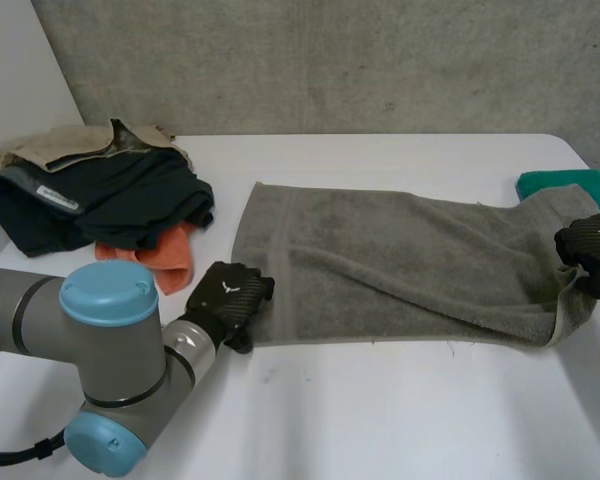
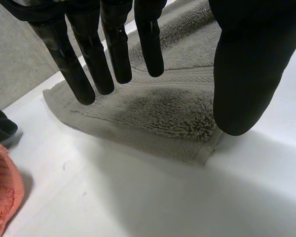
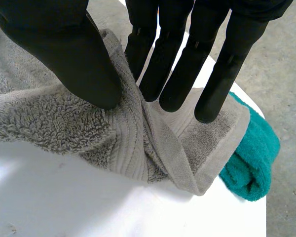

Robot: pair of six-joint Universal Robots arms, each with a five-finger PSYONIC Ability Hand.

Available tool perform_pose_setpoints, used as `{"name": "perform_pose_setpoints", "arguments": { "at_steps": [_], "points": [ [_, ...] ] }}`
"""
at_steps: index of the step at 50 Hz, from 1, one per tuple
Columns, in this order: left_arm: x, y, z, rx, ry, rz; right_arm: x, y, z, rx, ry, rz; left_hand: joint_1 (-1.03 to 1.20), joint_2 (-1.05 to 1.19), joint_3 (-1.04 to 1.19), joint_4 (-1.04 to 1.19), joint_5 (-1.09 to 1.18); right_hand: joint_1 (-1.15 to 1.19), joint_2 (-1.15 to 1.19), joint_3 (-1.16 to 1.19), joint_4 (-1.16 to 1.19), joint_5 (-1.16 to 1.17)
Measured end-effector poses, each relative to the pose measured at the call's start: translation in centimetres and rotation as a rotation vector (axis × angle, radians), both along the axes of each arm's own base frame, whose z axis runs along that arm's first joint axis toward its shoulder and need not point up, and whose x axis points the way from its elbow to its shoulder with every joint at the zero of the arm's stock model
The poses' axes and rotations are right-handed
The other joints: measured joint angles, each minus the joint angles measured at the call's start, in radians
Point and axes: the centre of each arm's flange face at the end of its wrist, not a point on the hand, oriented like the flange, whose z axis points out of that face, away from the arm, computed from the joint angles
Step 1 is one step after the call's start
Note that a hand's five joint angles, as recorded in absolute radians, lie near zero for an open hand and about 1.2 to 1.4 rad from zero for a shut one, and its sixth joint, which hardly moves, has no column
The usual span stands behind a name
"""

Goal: Fold the laundry.

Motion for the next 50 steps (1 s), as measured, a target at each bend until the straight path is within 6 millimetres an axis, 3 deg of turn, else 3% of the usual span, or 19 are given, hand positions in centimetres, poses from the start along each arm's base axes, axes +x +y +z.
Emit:
{"name": "perform_pose_setpoints", "arguments": {
  "at_steps": [26,30,33,42,44,47,50],
  "points": [
    [-2.2,-3.4,-0.8,-0.048,0.02,-0.004,0.0,0.3,-1.2,0.032,0.0,0.004,0.195,0.175,0.182,0.169,0.154,0.0,0.0,0.0,0.0,0.0],
    [-2.8,-3.9,-1.1,-0.054,0.023,-0.011,0.1,0.4,-1.3,0.037,0.0,0.004,0.309,0.28,0.286,0.273,0.256,0.0,0.0,0.0,0.0,0.0],
    [-3.2,-4.1,-1.1,-0.061,0.027,-0.016,0.1,0.4,-1.4,0.039,-0.001,0.004,0.578,0.545,0.547,0.539,0.521,0.0,0.0,0.0,0.0,0.0],
    [-3.8,-4.4,-0.4,-0.078,0.038,-0.021,0.0,0.4,-1.3,0.037,-0.001,0.004,0.615,0.652,0.654,0.647,0.592,0.0,0.0,0.0,0.0,0.0],
    [-3.9,-4.2,-0.1,-0.077,0.037,-0.02,0.0,0.4,-1.2,0.035,0.0,0.004,0.615,0.652,0.654,0.647,0.592,0.0,0.0,0.0,0.0,0.0],
    [-3.5,-3.5,2.6,-0.095,0.042,-0.004,0.0,0.3,-0.7,0.024,0.006,0.0,0.615,0.653,0.654,0.647,0.592,0.0,0.004,0.0,0.0,0.0],
    [-2.3,-2.4,6.5,-0.132,0.053,0.028,-0.1,0.4,0.7,-0.004,0.021,-0.001,0.615,0.653,0.654,0.647,0.592,0.0,0.004,0.0,0.0,0.0]
  ]
}}
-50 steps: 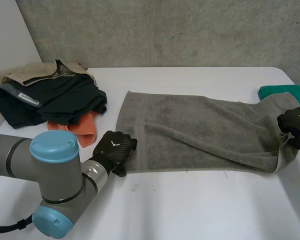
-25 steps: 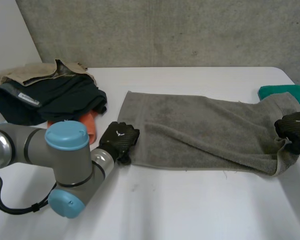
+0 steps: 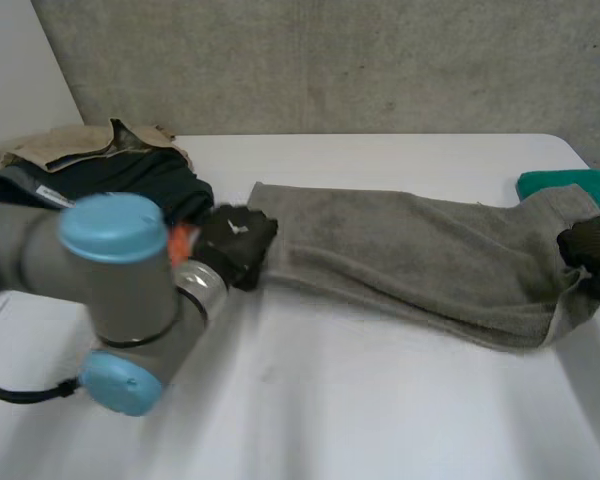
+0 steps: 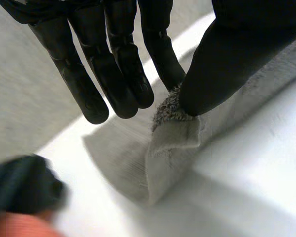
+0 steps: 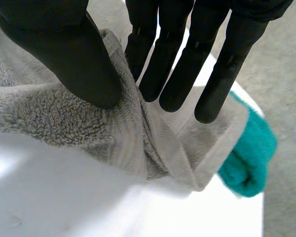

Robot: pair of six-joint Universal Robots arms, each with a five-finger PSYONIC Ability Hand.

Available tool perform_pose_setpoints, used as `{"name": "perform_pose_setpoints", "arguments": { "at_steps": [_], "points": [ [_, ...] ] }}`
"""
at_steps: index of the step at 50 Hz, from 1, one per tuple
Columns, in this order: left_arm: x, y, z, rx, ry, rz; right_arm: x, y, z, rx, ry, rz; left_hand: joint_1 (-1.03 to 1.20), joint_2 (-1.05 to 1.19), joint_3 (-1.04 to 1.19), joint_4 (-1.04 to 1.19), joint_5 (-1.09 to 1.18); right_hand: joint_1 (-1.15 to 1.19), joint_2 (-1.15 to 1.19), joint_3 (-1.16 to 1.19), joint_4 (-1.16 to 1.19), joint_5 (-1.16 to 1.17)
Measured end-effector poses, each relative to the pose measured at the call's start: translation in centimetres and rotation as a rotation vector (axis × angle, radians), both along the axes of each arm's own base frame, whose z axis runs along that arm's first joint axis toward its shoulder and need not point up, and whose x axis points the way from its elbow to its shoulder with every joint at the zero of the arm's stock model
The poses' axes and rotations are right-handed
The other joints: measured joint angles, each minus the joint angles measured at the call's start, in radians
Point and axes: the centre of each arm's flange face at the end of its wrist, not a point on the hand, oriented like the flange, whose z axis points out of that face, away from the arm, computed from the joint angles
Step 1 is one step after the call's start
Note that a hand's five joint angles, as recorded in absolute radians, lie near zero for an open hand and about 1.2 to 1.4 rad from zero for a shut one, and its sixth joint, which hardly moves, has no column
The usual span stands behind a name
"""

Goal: Fold the laundry.

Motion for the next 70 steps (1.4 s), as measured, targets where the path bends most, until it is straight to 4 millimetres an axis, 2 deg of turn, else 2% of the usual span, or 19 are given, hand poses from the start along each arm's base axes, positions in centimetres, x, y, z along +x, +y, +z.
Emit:
{"name": "perform_pose_setpoints", "arguments": {
  "at_steps": [7,9,13,17,21,24,28,29,31,34,38,41,45,47,51,54,58,64,70],
  "points": [
    [3.6,3.5,8.0,-0.09,0.043,0.06,0.1,1.6,5.9,-0.089,0.046,0.006,0.0,0.001,0.001,0.0,0.0,0.0,0.0,0.0,0.0,0.0],
    [4.9,4.7,9.7,-0.104,0.038,0.074,0.1,2.3,7.7,-0.103,0.056,0.004,0.0,0.001,0.001,0.0,0.0,0.0,0.0,0.0,0.0,0.0],
    [6.7,6.7,10.7,-0.096,-0.011,0.083,-0.3,3.3,9.5,-0.09,0.08,-0.001,0.0,0.001,0.001,0.0,0.0,0.0,0.0,0.0,0.0,0.0],
    [7.4,7.7,9.8,-0.06,-0.086,0.078,-0.5,3.7,9.2,-0.042,0.124,0.011,0.0,0.001,0.004,0.0,0.0,0.0,0.0,0.0,0.0,0.0],
    [7.3,7.4,6.7,0.02,-0.186,0.064,-0.7,3.4,6.7,0.066,0.171,0.039,0.0,0.001,0.005,0.0,0.0,0.0,0.0,0.0,0.0,0.0],
    [6.8,6.2,4.3,0.073,-0.236,0.061,-0.5,2.8,4.6,0.134,0.193,0.052,0.0,0.002,0.005,0.001,0.0,0.0,0.0,0.0,0.0,0.0],
    [5.6,3.2,1.6,0.099,-0.264,0.084,0.3,1.4,2.5,0.165,0.231,0.06,0.0,0.002,0.005,0.001,0.0,0.0,0.0,0.0,0.0,0.0],
    [5.1,1.7,1.1,0.089,-0.261,0.099,0.7,0.8,2.2,0.153,0.243,0.06,0.0,0.002,0.005,0.001,0.0,0.0,0.0,0.0,0.0,0.0],
    [4.4,-0.4,0.9,0.061,-0.247,0.122,1.4,-0.5,2.0,0.103,0.258,0.057,0.0,0.002,0.005,0.001,0.0,0.0,0.0,0.0,0.0,0.0],
    [3.4,-3.7,1.9,-0.018,-0.202,0.157,2.4,-2.5,2.8,-0.016,0.257,0.044,0.0,0.002,0.005,0.001,0.0,0.0,0.005,0.0,0.0,0.0],
    [1.6,-8.2,6.6,-0.219,-0.078,0.201,3.6,-5.9,6.0,-0.286,0.202,0.008,0.0,0.002,0.005,0.004,0.0,0.0,0.005,0.001,0.0,0.0],
    [0.6,-10.5,12.0,-0.427,0.056,0.227,4.4,-8.1,9.4,-0.527,0.128,-0.015,0.0,0.003,0.005,0.004,0.0,0.0,0.005,0.001,0.001,0.0],
    [0.2,-11.4,18.4,-0.679,0.222,0.252,5.4,-9.7,14.2,-0.859,0.003,-0.017,0.0,0.003,0.005,0.004,0.0,0.0,0.005,0.001,0.001,0.0],
    [0.2,-11.4,20.5,-0.775,0.286,0.262,5.7,-10.0,15.8,-0.983,-0.049,-0.009,0.0,0.003,0.005,0.004,0.0,0.0,0.005,0.001,0.001,0.0],
    [0.7,-11.0,22.5,-0.881,0.358,0.277,6.3,-10.0,17.4,-1.143,-0.133,0.016,0.0,0.003,0.005,0.004,0.013,0.0,0.005,0.001,0.001,0.014],
    [0.9,-10.9,21.8,-0.871,0.352,0.279,6.6,-9.9,17.2,-1.153,-0.157,0.027,0.0,0.003,0.005,0.004,0.013,0.0,0.005,0.001,0.001,0.015],
    [1.2,-10.8,18.2,-0.777,0.29,0.276,7.2,-9.7,15.1,-1.071,-0.175,0.041,0.0,0.003,0.005,0.005,0.013,0.0,0.005,0.001,0.001,0.015],
    [2.0,-10.0,10.3,-0.567,0.154,0.264,7.6,-9.0,9.5,-0.83,-0.186,0.06,0.0,0.003,0.005,0.005,0.013,0.0,0.005,0.001,0.001,0.015],
    [3.4,-7.8,2.8,-0.366,0.026,0.25,7.9,-7.3,1.6,-0.53,-0.19,0.12,0.0,0.003,0.005,0.005,0.013,0.0,0.005,0.001,0.001,0.015]
  ]
}}
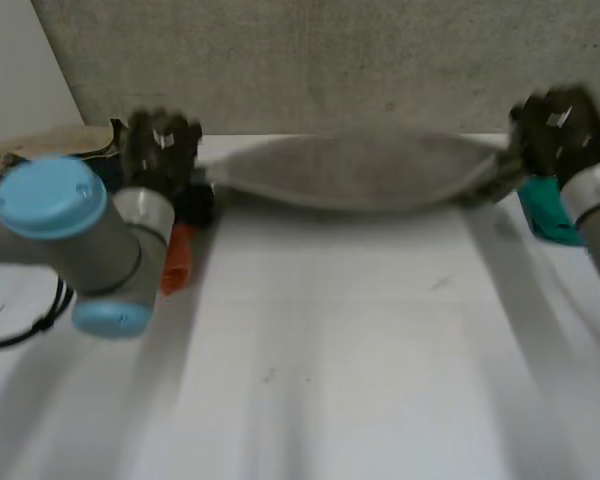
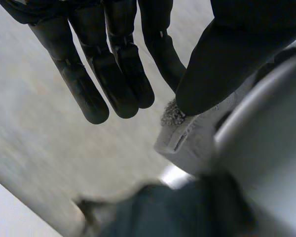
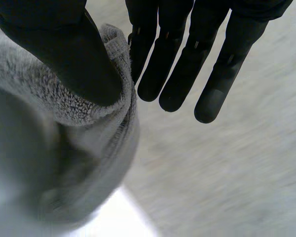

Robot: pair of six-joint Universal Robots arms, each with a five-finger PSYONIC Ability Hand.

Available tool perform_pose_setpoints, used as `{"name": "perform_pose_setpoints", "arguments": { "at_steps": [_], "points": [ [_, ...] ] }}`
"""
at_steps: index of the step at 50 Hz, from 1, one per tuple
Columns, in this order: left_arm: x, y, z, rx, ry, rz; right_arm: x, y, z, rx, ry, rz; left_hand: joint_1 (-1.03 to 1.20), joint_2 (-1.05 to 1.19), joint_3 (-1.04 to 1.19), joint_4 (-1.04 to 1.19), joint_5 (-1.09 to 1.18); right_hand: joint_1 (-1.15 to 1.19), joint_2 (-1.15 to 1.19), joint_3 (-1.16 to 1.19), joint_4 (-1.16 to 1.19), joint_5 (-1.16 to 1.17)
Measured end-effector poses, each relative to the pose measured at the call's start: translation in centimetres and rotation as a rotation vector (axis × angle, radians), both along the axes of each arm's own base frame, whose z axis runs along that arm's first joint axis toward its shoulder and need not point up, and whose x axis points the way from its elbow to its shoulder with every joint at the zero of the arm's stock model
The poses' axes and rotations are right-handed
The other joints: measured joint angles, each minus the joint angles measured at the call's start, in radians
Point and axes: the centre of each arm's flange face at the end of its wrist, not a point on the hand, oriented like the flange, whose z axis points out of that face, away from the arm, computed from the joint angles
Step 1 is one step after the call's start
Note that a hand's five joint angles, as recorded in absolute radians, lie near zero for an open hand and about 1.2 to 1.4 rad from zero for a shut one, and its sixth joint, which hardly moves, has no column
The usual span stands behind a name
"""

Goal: Fold the laundry.

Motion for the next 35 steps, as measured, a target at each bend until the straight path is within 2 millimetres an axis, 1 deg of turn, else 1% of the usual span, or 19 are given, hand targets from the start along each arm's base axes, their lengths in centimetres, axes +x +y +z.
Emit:
{"name": "perform_pose_setpoints", "arguments": {
  "at_steps": [1,2,4,5,7,9,10,12,16,17,20,23,25,28,30,33,35],
  "points": [
    [0.3,0.6,-1.2,0.039,-0.018,0.0,0.0,0.4,-1.1,0.042,0.006,0.011,0.0,0.0,0.0,0.0,0.0,0.0,0.0,0.0,0.0,0.0],
    [0.4,0.7,-1.6,0.049,-0.023,0.0,0.1,0.6,-1.9,0.073,0.01,0.019,0.0,0.0,0.0,0.0,0.0,0.0,0.0,0.0,0.0,0.0],
    [1.0,2.1,-3.5,0.115,-0.056,0.0,0.0,1.6,-4.1,0.165,0.027,0.033,0.0,0.0,0.0,0.0,0.0,0.0,0.0,0.0,0.0,0.0],
    [1.1,2.4,-3.8,0.129,-0.063,-0.001,-0.1,1.9,-4.5,0.189,0.033,0.035,0.0,0.0,0.0,0.0,0.0,0.0,0.0,0.0,0.0,0.0],
    [1.7,3.8,-4.5,0.177,-0.088,-0.002,-0.5,2.8,-5.7,0.267,0.059,0.031,0.0,0.0,0.0,0.0,0.0,0.0,0.0,0.0,0.0,0.0],
    [2.2,5.0,-4.6,0.21,-0.105,-0.004,-1.0,3.7,-6.1,0.325,0.086,0.023,0.0,0.0,0.0,0.0,0.0,0.0,0.0,0.0,0.0,0.0],
    [2.2,5.0,-4.6,0.21,-0.105,-0.004,-1.0,3.7,-6.1,0.325,0.086,0.023,0.0,0.0,0.0,0.0,0.0,0.0,0.0,0.0,0.0,0.0],
    [3.3,7.7,-4.2,0.278,-0.141,-0.008,-2.3,5.5,-5.5,0.43,0.154,0.002,0.0,0.0,0.0,0.0,0.0,0.0,0.0,0.0,0.0,0.0],
    [4.8,10.9,-3.3,0.37,-0.189,-0.01,-3.9,7.6,-3.9,0.528,0.228,-0.027,0.0,0.0,0.0,0.0,0.0,0.0,0.0,0.0,0.0,0.0],
    [5.4,12.3,-3.0,0.414,-0.211,-0.011,-4.7,8.5,-3.2,0.569,0.258,-0.039,0.0,0.0,0.0,0.0,0.0,0.0,0.0,0.0,0.0,0.0],
    [6.9,15.4,-2.3,0.521,-0.263,-0.014,-6.4,10.7,-1.6,0.664,0.332,-0.062,0.0,0.0,0.0,0.0,0.0,0.0,0.0,0.0,0.0,0.0],
    [8.0,17.9,-1.9,0.607,-0.314,-0.023,-7.7,12.4,-0.8,0.733,0.401,-0.069,0.0,0.0,0.0,0.0,0.0,0.0,0.0,0.0,0.0,0.0],
    [8.5,19.2,-1.7,0.645,-0.35,-0.039,-8.4,13.2,-0.6,0.76,0.449,-0.064,0.0,0.0,0.0,0.0,0.0,0.0,0.0,0.0,0.0,-0.001],
    [8.7,20.1,-1.6,0.66,-0.393,-0.073,-9.0,13.5,-0.6,0.766,0.488,-0.061,0.0,0.0,0.0,0.0,0.0,0.0,0.0,0.0,0.0,-0.001],
    [8.4,19.9,-1.5,0.645,-0.406,-0.095,-9.3,13.2,-0.9,0.756,0.492,-0.068,0.0,0.0,0.0,0.0,0.0,0.0,0.0,0.0,0.0,-0.001],
    [7.7,18.7,-1.6,0.603,-0.403,-0.112,-9.5,12.1,-1.7,0.731,0.471,-0.085,0.0,0.0,0.0,0.0,0.0,0.0,0.0,0.0,0.0,-0.001],
    [6.8,17.1,-1.9,0.564,-0.392,-0.116,-9.4,11.0,-2.4,0.706,0.447,-0.097,0.0,0.0,0.0,0.0,0.0,0.0,0.0,0.0,0.0,-0.001]
  ]
}}
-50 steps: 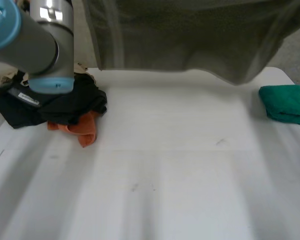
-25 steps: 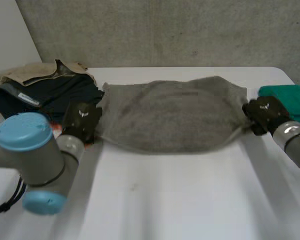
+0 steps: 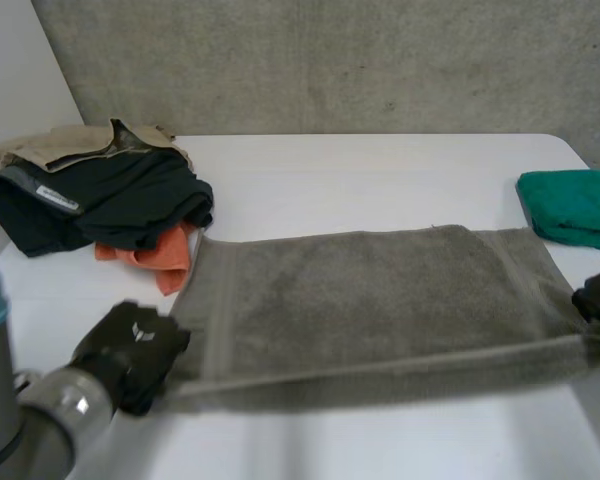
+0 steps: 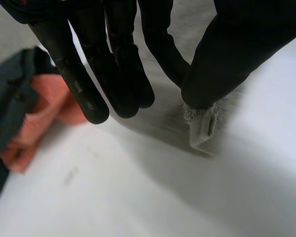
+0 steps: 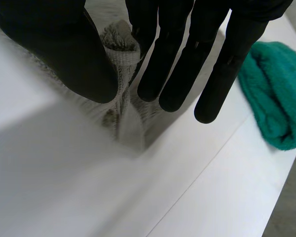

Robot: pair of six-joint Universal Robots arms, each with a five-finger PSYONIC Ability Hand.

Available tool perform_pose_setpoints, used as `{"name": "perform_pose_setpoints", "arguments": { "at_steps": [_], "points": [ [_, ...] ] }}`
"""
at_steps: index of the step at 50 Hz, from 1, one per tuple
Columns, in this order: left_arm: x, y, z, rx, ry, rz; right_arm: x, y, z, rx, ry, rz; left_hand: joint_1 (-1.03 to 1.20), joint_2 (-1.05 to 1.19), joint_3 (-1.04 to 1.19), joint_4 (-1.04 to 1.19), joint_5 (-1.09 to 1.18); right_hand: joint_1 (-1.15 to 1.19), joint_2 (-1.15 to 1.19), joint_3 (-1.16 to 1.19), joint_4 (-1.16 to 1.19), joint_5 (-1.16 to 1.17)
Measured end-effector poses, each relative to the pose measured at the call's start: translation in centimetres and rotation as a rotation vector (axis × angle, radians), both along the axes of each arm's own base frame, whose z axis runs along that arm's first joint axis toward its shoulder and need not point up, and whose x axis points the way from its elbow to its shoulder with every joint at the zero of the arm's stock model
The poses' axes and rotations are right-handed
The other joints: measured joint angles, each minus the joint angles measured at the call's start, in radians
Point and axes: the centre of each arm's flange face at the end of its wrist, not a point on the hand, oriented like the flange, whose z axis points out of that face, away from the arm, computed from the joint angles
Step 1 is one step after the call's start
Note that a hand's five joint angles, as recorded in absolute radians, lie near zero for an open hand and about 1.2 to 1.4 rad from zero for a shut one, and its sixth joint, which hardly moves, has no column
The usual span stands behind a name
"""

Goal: Fold the laundry.

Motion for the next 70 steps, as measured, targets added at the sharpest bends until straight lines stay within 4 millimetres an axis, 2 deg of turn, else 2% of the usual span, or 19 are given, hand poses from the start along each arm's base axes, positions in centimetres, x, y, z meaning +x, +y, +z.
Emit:
{"name": "perform_pose_setpoints", "arguments": {
  "at_steps": [5,11,19,30,31,32,34,35,36,37,38,41,47,48,51,57,61,66,70],
  "points": [
    [-2.1,-3.8,-0.6,-0.081,0.039,0.0,0.6,-2.7,-1.4,-0.073,-0.044,-0.02,0.0,0.0,0.0,0.0,0.0,0.0,0.0,0.0,0.0,0.0],
    [-4.8,-9.5,-1.8,-0.184,0.085,0.046,2.1,-6.5,-2.5,-0.202,-0.104,-0.022,0.0,0.0,0.0,0.0,0.008,0.0,0.0,0.0,0.0,0.0],
    [-7.7,-15.3,-3.3,-0.291,0.111,0.109,4.0,-10.9,-3.5,-0.383,-0.118,0.007,0.0,0.0,0.0,0.0,0.008,0.0,0.0,0.0,0.0,0.0],
    [-10.5,-19.8,-4.6,-0.41,0.163,0.118,5.5,-15.8,-5.6,-0.592,-0.082,0.01,0.002,0.0,0.0,0.0,0.019,0.0,0.0,0.0,0.0,0.0],
    [-10.7,-20.1,-4.6,-0.424,0.169,0.117,5.7,-16.1,-5.8,-0.606,-0.08,0.01,0.005,0.0,0.0,0.0,0.027,-0.009,-0.022,-0.016,-0.016,-0.012],
    [-11.0,-20.4,-4.6,-0.444,0.177,0.114,5.9,-16.5,-6.0,-0.627,-0.077,0.011,0.005,0.0,0.0,0.0,0.027,-0.154,-0.208,-0.209,-0.209,-0.169],
    [-11.3,-20.6,-4.6,-0.461,0.182,0.108,6.0,-16.8,-6.1,-0.641,-0.075,0.01,0.005,0.0,0.0,0.0,0.027,-0.355,-0.416,-0.41,-0.388,-0.377],
    [-11.5,-20.7,-4.6,-0.472,0.186,0.103,6.3,-16.9,-6.2,-0.655,-0.073,0.005,-0.457,-0.4,-0.395,-0.4,-0.37,-0.63,-0.699,-0.663,-0.66,-0.665],
    [-11.7,-20.6,-4.5,-0.479,0.187,0.099,6.4,-16.9,-6.2,-0.66,-0.072,0.002,-0.508,-0.466,-0.46,-0.444,-0.413,-0.746,-0.822,-0.791,-0.788,-0.786],
    [-11.9,-20.5,-4.5,-0.484,0.189,0.093,6.5,-16.9,-6.2,-0.665,-0.071,-0.002,-0.772,-0.679,-0.668,-0.679,-0.648,-0.822,-0.902,-0.893,-0.894,-0.874],
    [-12.3,-20.3,-4.3,-0.491,0.191,0.085,6.7,-16.9,-6.0,-0.671,-0.071,-0.009,-0.915,-0.863,-0.85,-0.867,-0.823,-0.867,-0.957,-0.958,-0.958,-0.922],
    [-13.0,-19.4,-3.8,-0.502,0.199,0.063,6.8,-16.6,-5.1,-0.686,-0.072,-0.027,-0.954,-0.989,-0.98,-0.997,-0.934,-0.869,-0.97,-0.981,-0.986,-0.93],
    [-13.6,-17.8,-1.9,-0.514,0.218,0.04,6.6,-15.8,-2.7,-0.711,-0.087,-0.049,-0.954,-0.992,-0.983,-1.0,-0.934,-0.869,-0.97,-0.981,-0.987,-0.93],
    [-13.6,-17.2,-1.2,-0.515,0.223,0.036,6.3,-15.2,-1.2,-0.718,-0.101,-0.056,-0.954,-0.992,-0.983,-1.0,-0.934,-0.869,-0.97,-0.981,-0.987,-0.93],
    [-13.2,-16.2,-0.2,-0.511,0.226,0.03,5.8,-14.3,0.3,-0.703,-0.115,-0.056,-0.954,-0.992,-0.983,-1.0,-0.934,-0.869,-0.97,-0.981,-0.987,-0.93],
    [-11.6,-13.6,1.0,-0.479,0.213,0.02,3.7,-12.0,2.0,-0.573,-0.134,-0.046,-0.954,-0.992,-0.983,-1.0,-0.934,-0.863,-0.957,-0.966,-0.971,-0.917],
    [-10.4,-11.7,0.8,-0.442,0.2,0.017,2.1,-10.1,1.8,-0.439,-0.155,-0.05,-0.954,-0.992,-0.983,-1.0,-0.934,-0.777,-0.85,-0.858,-0.863,-0.812],
    [-9.0,-9.7,0.1,-0.384,0.213,0.029,0.3,-7.9,0.0,-0.289,-0.204,-0.053,-0.954,-0.992,-0.983,-1.0,-0.934,-0.691,-0.783,-0.778,-0.78,-0.726],
    [-8.4,-8.8,-0.5,-0.344,0.238,0.04,-0.7,-7.2,-1.7,-0.245,-0.241,-0.038,-0.954,-0.992,-0.983,-1.0,-0.934,-0.691,-0.783,-0.778,-0.778,-0.72]
  ]
}}
